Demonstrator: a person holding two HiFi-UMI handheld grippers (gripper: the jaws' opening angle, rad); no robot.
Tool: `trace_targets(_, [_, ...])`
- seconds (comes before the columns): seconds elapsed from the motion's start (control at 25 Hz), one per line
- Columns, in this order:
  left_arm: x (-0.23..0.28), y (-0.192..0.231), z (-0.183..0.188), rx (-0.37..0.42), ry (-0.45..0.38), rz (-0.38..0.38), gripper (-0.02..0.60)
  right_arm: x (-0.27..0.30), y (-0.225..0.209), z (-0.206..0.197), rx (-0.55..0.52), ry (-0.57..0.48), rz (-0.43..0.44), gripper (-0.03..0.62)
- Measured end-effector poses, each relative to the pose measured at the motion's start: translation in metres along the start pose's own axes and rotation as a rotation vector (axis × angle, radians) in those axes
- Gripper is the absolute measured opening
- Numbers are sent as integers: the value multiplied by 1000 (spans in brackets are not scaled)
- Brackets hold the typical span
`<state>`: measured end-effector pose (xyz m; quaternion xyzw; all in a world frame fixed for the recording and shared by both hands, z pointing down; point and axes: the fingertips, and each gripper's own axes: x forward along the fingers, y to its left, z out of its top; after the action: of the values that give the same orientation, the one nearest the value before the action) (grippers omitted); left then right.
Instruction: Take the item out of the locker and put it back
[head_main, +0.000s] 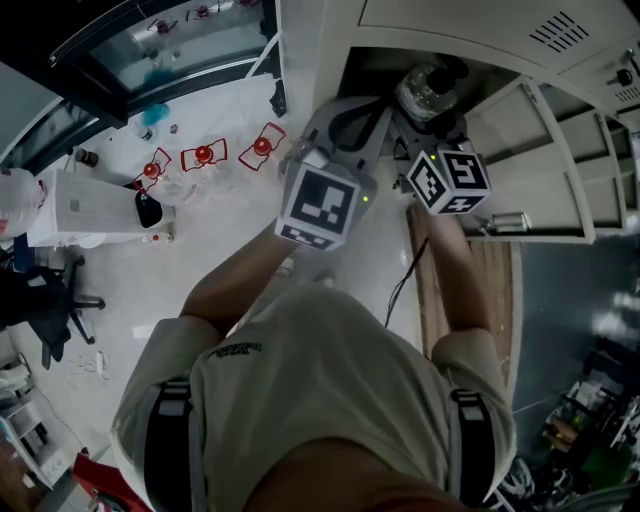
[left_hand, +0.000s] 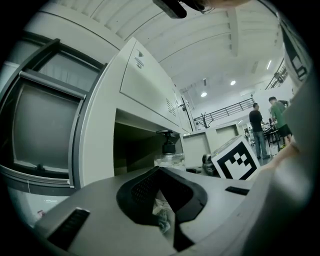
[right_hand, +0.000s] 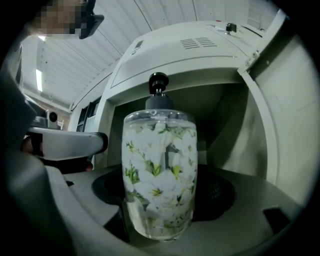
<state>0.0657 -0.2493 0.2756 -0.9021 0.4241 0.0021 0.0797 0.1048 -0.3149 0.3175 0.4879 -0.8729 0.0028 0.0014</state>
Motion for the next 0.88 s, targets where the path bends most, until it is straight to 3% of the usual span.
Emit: trace_targets(0.88, [9, -4, -34, -36, 58, 20, 12, 57, -25, -27, -5, 71, -12, 371])
